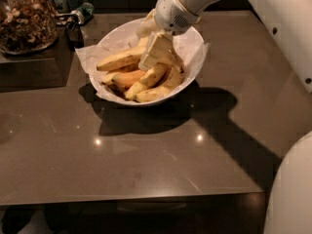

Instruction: Pick banana from white bowl

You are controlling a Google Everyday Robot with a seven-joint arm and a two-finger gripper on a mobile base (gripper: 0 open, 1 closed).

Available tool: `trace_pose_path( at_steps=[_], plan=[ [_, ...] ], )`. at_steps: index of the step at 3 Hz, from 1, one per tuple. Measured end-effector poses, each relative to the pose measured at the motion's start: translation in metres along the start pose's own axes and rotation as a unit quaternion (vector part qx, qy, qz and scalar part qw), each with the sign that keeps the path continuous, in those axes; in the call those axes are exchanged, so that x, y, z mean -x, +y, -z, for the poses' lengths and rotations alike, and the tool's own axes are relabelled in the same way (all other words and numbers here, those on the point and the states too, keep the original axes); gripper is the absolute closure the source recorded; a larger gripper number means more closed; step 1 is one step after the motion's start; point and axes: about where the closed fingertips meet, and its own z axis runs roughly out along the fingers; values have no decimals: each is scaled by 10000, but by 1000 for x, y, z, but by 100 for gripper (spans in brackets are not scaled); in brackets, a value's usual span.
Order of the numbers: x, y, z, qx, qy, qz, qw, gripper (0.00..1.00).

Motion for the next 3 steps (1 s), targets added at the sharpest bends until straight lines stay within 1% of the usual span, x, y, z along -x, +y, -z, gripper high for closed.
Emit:
trace_pose_path(
  at_steps=[1,3],
  plan=[
    [-2,-7,-11,-54,6,-10,10000,48],
    [-26,0,-13,-138,169,-334,9992,94]
  ],
)
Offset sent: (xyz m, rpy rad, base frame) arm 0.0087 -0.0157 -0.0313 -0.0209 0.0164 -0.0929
